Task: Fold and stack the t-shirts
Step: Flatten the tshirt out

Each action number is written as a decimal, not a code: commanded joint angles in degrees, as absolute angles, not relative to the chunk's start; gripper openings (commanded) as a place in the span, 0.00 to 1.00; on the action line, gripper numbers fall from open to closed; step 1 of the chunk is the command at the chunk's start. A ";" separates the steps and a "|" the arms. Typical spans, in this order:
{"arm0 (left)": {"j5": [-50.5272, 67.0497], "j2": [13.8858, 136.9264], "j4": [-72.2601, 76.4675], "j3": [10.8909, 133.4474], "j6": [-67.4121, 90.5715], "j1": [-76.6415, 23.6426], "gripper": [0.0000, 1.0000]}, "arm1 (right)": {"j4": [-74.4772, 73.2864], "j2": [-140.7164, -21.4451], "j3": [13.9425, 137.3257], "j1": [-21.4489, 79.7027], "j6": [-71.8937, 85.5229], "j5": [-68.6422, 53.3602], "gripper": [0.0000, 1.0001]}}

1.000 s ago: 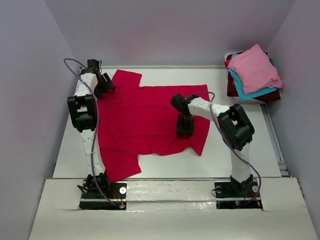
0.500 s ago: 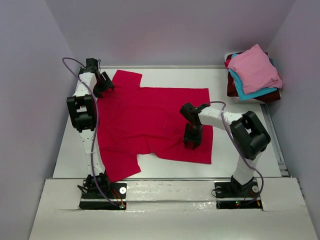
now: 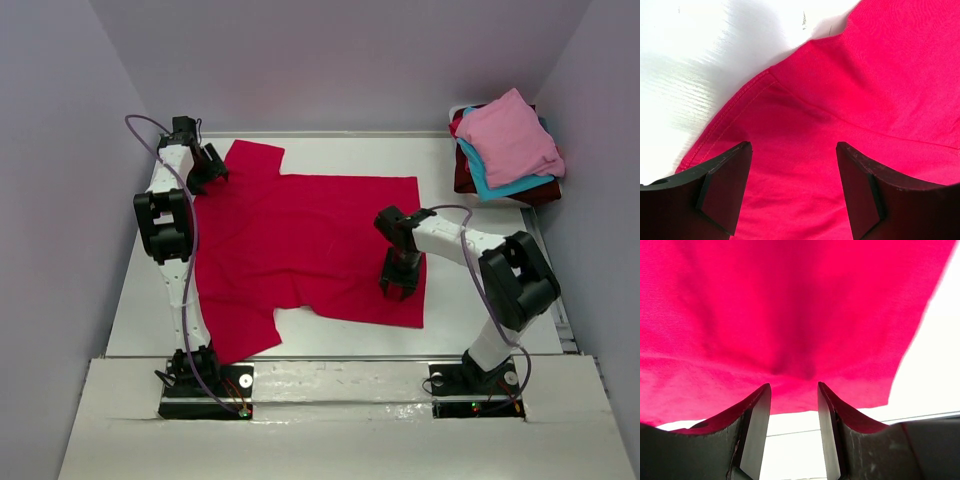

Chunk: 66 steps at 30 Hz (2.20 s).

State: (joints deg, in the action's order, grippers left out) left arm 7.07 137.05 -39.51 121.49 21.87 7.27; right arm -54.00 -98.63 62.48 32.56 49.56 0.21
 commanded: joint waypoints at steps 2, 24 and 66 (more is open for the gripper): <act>7.03 135.18 -40.52 122.52 21.01 7.73 0.80 | -54.93 -94.57 66.08 31.73 49.84 2.46 0.48; 7.03 127.44 -29.36 126.82 14.07 0.36 0.81 | -48.60 -127.52 112.39 16.08 42.28 -1.50 0.49; 28.48 141.06 -15.38 133.94 20.13 3.87 0.92 | -49.39 -144.58 136.41 2.81 32.34 2.99 0.53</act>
